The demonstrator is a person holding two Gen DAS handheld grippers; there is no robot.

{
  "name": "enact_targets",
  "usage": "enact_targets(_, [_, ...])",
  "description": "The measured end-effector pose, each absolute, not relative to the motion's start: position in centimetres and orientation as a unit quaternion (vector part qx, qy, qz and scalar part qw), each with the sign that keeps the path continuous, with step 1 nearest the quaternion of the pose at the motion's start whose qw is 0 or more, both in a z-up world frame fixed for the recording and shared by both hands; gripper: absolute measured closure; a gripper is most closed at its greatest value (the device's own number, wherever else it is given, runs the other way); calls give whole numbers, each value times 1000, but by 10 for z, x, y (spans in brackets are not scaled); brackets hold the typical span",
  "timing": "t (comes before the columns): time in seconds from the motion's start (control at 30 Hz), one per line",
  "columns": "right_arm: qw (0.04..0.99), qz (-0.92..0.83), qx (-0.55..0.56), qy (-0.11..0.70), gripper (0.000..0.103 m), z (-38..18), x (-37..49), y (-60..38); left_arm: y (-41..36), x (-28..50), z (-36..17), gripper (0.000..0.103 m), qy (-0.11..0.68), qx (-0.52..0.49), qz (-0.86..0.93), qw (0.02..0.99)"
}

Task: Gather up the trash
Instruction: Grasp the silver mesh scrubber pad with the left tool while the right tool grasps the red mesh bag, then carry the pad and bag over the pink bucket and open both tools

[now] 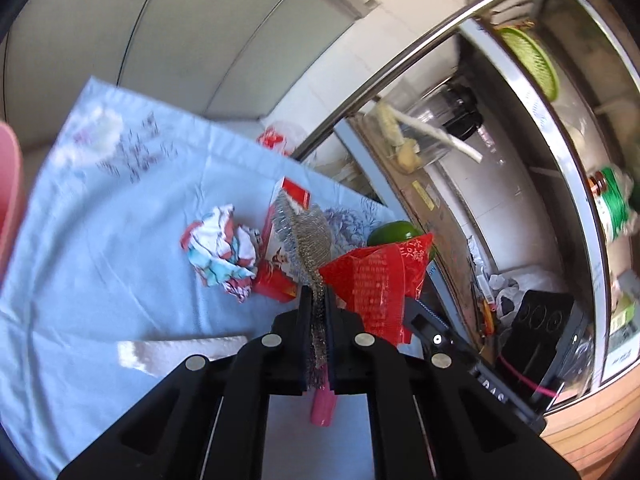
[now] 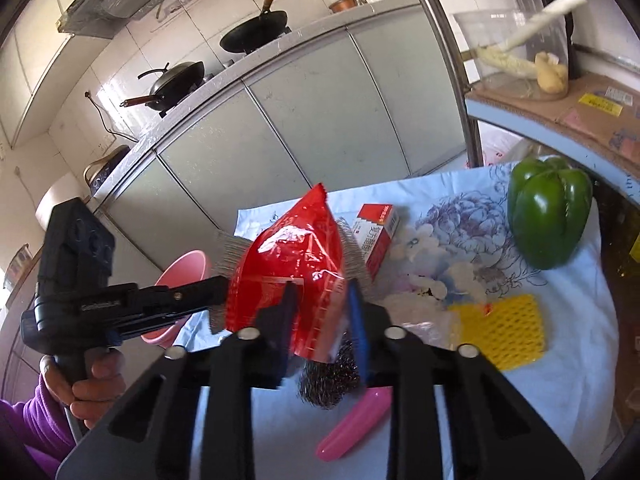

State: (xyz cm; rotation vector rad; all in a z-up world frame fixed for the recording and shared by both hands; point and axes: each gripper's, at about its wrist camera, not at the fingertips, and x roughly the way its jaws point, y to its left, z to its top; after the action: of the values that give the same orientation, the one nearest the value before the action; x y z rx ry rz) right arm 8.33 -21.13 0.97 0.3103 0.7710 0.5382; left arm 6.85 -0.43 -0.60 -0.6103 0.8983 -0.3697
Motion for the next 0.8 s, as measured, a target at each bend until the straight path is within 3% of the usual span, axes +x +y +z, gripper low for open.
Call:
enact_targets(0.33, [896, 262, 119, 338, 88, 38, 66, -190, 26, 27, 27, 98, 361, -237, -138, 891])
enact_targets(0.4, [901, 259, 108, 331, 97, 45, 65, -183, 35, 18, 33, 98, 346, -229, -123, 901])
enact_targets(0.8, [887, 301, 76, 342, 98, 57, 69, -127, 110, -21, 46, 98, 293, -221, -25, 930])
